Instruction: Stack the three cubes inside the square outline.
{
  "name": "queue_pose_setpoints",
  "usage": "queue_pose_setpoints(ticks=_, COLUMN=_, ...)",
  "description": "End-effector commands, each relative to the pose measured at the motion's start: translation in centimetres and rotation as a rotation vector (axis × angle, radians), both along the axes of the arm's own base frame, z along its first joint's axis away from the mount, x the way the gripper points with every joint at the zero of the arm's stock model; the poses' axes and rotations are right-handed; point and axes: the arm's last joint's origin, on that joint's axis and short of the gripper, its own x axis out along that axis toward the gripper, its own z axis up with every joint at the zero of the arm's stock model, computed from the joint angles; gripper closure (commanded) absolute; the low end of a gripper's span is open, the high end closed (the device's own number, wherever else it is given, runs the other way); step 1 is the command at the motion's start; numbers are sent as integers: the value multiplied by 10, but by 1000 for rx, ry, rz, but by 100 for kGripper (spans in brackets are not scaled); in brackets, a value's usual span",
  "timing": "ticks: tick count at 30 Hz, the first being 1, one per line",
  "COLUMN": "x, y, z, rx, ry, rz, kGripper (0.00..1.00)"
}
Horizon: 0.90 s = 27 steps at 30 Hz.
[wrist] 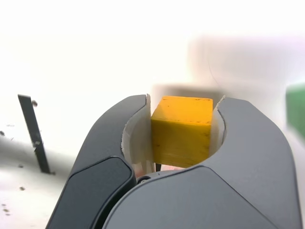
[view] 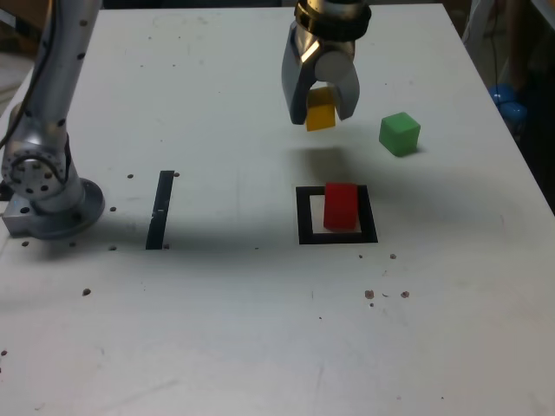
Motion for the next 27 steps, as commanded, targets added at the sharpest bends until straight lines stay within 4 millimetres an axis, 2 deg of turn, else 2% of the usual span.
queue_pose_setpoints(ticks=1, x=-2, y=-8, z=5, rx=-3, ry=-3, rz=-24, kGripper=67)
queue_pose_setpoints(ticks=8, x=0, y=-47, z=10, rx=-25, ry=5, rz=-127, kGripper=67)
queue_pose_setpoints(ticks=18, x=6, y=-93, z=7, rx=-44, ry=17, rz=-233, kGripper=67)
queue_pose_setpoints(ticks=27, x=15, y=-117, z=-3, rx=-62, ry=31, rz=-281, kGripper=67)
